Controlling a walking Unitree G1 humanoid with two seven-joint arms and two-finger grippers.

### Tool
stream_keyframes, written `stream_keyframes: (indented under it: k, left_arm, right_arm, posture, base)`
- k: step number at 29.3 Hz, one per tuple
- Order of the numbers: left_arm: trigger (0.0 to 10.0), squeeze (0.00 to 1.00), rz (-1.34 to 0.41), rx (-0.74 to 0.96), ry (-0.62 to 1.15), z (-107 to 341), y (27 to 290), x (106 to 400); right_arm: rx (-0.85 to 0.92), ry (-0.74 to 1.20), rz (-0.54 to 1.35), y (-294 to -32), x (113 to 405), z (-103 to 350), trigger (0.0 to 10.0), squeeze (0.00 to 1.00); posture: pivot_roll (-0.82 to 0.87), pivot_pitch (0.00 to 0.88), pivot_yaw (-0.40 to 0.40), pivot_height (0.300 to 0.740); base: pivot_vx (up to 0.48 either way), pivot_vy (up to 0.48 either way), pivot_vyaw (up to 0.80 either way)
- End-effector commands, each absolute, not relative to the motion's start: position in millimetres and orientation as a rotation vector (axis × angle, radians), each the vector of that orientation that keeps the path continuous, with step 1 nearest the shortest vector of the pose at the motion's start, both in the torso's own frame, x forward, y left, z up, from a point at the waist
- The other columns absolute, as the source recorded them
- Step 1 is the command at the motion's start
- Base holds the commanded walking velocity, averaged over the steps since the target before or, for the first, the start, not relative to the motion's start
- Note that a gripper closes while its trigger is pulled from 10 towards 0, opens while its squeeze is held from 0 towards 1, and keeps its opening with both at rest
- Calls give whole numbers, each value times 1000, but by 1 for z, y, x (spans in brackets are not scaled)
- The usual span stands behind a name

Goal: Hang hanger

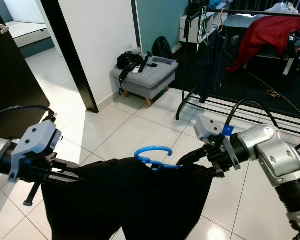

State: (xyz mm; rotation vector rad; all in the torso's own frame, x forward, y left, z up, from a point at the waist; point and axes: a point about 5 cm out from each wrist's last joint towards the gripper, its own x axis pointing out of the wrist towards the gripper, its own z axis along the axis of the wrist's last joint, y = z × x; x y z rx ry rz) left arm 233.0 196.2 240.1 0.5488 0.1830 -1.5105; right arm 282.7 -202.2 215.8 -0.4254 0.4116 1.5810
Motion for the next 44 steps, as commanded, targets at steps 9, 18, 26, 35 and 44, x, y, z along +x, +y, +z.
stream_keyframes:
  k: [9,18,26,35,44]
  left_arm:
    - [10000,0,-1571,507,85,251,183,230]
    - [10000,1000,-1587,404,147,242,183,234]
    - [10000,1000,-1517,380,142,244,198,241]
    - [10000,369,-1301,326,101,250,243,254]
    - [10000,0,-1176,217,126,228,273,259]
  right_arm:
    - [-453,402,1593,-197,286,214,0,0]
    - [-460,373,1583,-198,288,220,0,0]
    - [-460,353,1568,-201,288,224,0,0]
    - [-464,322,1524,-216,289,241,0,0]
    - [-430,199,1494,-231,283,279,0,0]
  posture:
    - [-72,0,35,736]
    - [-78,0,39,736]
    - [-80,0,41,736]
    - [-78,0,44,736]
    - [-87,0,47,736]
  base:
    - [0,0,0]
    - [0,0,0]
    - [0,0,0]
    - [0,0,0]
    - [0,0,0]
